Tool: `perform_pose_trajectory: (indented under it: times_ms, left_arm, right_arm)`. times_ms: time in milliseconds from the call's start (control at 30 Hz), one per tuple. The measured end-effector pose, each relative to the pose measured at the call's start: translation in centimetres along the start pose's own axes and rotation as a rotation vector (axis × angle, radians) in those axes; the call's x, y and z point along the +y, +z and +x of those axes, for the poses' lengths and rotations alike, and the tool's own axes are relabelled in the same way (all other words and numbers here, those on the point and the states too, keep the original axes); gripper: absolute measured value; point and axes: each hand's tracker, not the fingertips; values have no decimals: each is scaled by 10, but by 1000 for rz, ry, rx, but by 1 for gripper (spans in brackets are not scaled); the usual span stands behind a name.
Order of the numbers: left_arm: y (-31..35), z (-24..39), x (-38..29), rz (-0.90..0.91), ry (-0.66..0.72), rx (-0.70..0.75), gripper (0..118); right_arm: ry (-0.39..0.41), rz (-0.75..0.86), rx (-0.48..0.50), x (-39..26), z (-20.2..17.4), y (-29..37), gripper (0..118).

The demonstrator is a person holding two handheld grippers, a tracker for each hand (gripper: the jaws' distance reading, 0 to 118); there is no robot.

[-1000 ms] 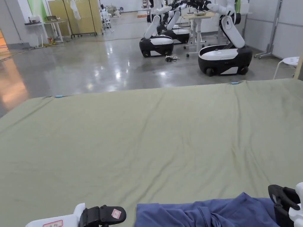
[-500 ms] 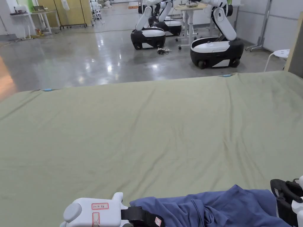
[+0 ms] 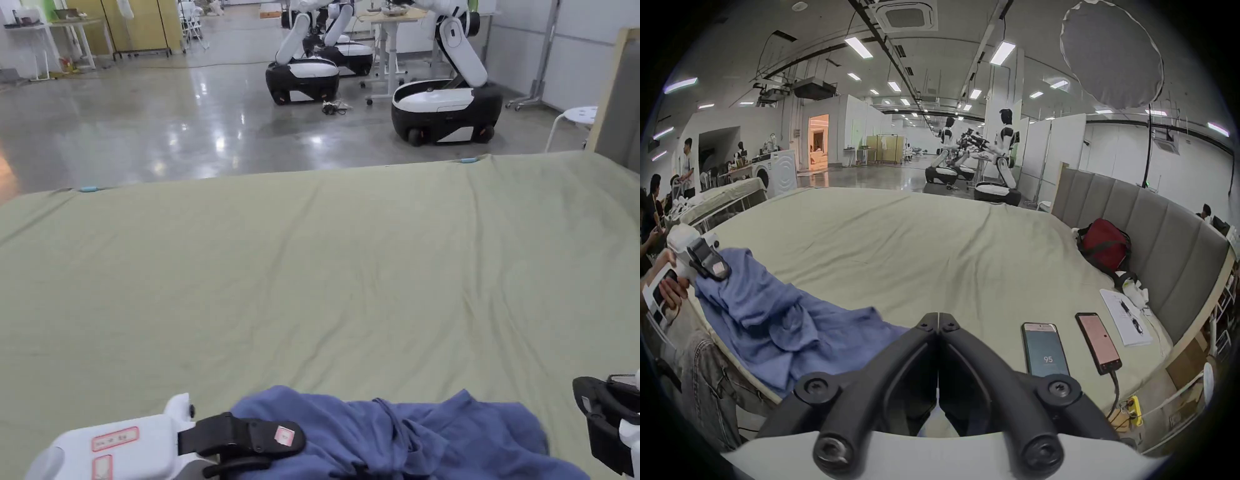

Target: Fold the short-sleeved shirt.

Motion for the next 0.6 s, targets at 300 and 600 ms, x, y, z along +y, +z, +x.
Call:
perform_pose_trajectory:
  times_ms: [300, 600]
  left_arm:
    - [108, 14, 8, 126, -71, 336, 13]
    - [6, 38, 3, -61, -197, 181, 14]
  right_arm:
    - [16, -25, 18, -5, -7, -5, 3]
    - [8, -34, 34, -7, -5, -7, 3]
